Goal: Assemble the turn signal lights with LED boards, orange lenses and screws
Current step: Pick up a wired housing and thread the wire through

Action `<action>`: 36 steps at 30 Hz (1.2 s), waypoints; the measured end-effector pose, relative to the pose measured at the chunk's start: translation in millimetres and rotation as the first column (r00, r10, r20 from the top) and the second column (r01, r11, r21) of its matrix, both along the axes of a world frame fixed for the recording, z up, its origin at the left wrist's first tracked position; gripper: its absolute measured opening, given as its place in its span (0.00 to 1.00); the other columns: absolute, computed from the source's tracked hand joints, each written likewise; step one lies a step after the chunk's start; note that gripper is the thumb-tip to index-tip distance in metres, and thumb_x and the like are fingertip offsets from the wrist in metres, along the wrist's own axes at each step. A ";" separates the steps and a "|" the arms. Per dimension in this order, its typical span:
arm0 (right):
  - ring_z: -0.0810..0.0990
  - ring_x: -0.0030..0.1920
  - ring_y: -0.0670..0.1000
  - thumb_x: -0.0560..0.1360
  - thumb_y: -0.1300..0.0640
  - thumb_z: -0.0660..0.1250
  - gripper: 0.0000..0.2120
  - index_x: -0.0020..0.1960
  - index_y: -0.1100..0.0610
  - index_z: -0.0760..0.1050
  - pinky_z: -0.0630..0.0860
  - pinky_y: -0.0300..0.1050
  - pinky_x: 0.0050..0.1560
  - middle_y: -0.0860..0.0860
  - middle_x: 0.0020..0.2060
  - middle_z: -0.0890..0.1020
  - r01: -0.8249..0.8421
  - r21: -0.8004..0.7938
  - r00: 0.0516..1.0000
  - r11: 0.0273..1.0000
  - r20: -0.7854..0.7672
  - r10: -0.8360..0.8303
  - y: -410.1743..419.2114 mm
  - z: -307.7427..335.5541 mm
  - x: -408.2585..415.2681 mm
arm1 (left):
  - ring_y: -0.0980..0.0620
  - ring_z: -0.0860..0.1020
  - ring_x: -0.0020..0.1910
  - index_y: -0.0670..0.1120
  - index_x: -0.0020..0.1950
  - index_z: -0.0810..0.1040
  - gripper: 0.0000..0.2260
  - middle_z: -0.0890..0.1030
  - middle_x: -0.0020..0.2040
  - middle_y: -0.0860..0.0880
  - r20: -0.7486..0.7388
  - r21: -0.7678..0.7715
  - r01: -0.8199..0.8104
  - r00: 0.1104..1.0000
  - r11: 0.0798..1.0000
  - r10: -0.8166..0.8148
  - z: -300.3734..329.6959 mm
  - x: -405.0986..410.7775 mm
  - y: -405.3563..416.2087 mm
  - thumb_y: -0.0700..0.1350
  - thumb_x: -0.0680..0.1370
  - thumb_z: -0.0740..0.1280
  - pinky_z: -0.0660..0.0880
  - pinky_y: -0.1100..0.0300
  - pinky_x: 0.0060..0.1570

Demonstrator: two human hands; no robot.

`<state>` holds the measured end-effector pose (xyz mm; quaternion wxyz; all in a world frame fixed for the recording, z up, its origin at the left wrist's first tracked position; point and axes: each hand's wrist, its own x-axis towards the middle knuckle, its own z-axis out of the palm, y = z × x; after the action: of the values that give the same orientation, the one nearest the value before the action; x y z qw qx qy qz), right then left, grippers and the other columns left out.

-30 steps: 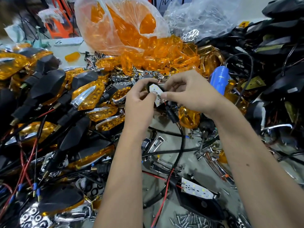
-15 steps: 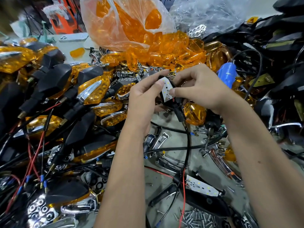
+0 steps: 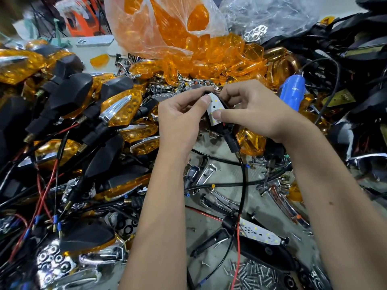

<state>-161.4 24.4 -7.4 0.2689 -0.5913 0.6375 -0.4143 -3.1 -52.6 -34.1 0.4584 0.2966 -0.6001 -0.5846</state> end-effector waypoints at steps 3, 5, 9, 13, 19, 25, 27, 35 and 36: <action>0.77 0.37 0.64 0.77 0.58 0.75 0.08 0.47 0.61 0.78 0.74 0.57 0.41 0.61 0.41 0.82 -0.005 -0.025 1.000 1.000 0.006 0.006 -0.5 -0.3 -2.3 | 0.40 0.86 0.54 0.43 0.54 0.88 0.07 0.88 0.51 0.42 -0.029 0.015 0.016 0.999 1.000 -0.015 0.8 1.0 -0.4 0.37 0.79 0.71 0.81 0.34 0.56; 0.72 0.33 0.63 0.77 0.59 0.75 0.08 0.46 0.61 0.77 0.69 0.52 0.39 0.58 0.39 0.81 -0.015 -0.033 0.999 0.999 0.033 0.016 -0.6 -0.8 -3.9 | 0.39 0.86 0.54 0.41 0.55 0.87 0.07 0.88 0.51 0.41 -0.040 0.015 0.033 0.999 0.999 -0.033 0.9 2.6 -1.2 0.36 0.79 0.71 0.81 0.36 0.56; 0.71 0.32 0.68 0.76 0.59 0.76 0.08 0.46 0.60 0.77 0.66 0.53 0.38 0.62 0.39 0.79 -0.026 -0.037 0.998 0.999 0.051 0.028 -0.4 -1.3 -4.9 | 0.41 0.86 0.52 0.43 0.55 0.87 0.08 0.88 0.51 0.42 -0.051 0.002 0.073 0.996 0.997 -0.073 2.3 5.8 -1.6 0.35 0.80 0.71 0.84 0.43 0.52; 0.75 0.34 0.68 0.76 0.61 0.76 0.07 0.47 0.62 0.78 0.69 0.56 0.41 0.67 0.42 0.81 -0.023 -0.028 0.997 0.999 0.073 0.025 -0.2 -1.4 -4.7 | 0.40 0.86 0.54 0.46 0.53 0.87 0.09 0.88 0.52 0.42 -0.045 -0.018 0.078 0.996 0.997 -0.078 2.5 6.2 -2.0 0.34 0.80 0.71 0.83 0.38 0.55; 0.80 0.45 0.75 0.76 0.62 0.76 0.06 0.49 0.62 0.80 0.78 0.72 0.47 0.67 0.45 0.83 -0.019 -0.017 0.995 1.000 0.093 0.021 3.2 -0.6 -5.9 | 0.45 0.86 0.49 0.45 0.55 0.87 0.10 0.88 0.51 0.43 -0.043 -0.028 0.097 0.994 0.995 -0.098 2.7 7.5 -1.4 0.32 0.79 0.71 0.84 0.50 0.46; 0.78 0.43 0.76 0.76 0.62 0.76 0.06 0.48 0.61 0.80 0.77 0.72 0.45 0.69 0.45 0.81 -0.026 -0.025 0.997 0.999 0.077 0.028 3.4 -0.5 -6.8 | 0.41 0.86 0.51 0.41 0.57 0.86 0.09 0.88 0.51 0.41 -0.032 -0.020 0.090 0.995 0.996 -0.091 3.5 7.0 -0.9 0.33 0.79 0.70 0.83 0.39 0.53; 0.77 0.42 0.77 0.75 0.61 0.76 0.06 0.47 0.60 0.79 0.76 0.72 0.44 0.71 0.44 0.80 -0.031 -0.027 0.997 0.999 0.067 0.033 2.1 -1.5 -6.0 | 0.39 0.85 0.52 0.39 0.57 0.86 0.09 0.87 0.51 0.40 -0.023 -0.004 0.074 0.997 0.997 -0.074 3.7 6.7 -0.6 0.34 0.79 0.70 0.81 0.34 0.55; 0.84 0.43 0.63 0.77 0.60 0.74 0.04 0.47 0.60 0.81 0.81 0.65 0.49 0.62 0.42 0.85 0.123 -0.077 0.989 0.989 0.092 -0.115 -4.9 -5.8 2.0 | 0.47 0.85 0.52 0.49 0.57 0.84 0.06 0.86 0.49 0.48 0.071 0.041 0.119 0.990 0.992 -0.122 1.9 -4.0 6.2 0.43 0.83 0.69 0.83 0.46 0.49; 0.84 0.41 0.58 0.77 0.60 0.74 0.03 0.46 0.58 0.80 0.81 0.62 0.49 0.59 0.41 0.85 0.140 -0.084 0.987 0.987 0.095 -0.132 -5.3 -5.5 2.1 | 0.48 0.85 0.52 0.49 0.57 0.84 0.06 0.86 0.48 0.50 0.082 0.041 0.133 0.987 0.990 -0.136 1.7 -5.8 8.2 0.44 0.83 0.69 0.84 0.46 0.50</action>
<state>-159.3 19.1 -12.9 0.2414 -0.5389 0.6442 -0.4862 -8.9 -44.4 -32.4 0.3868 0.2881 -0.6271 -0.6117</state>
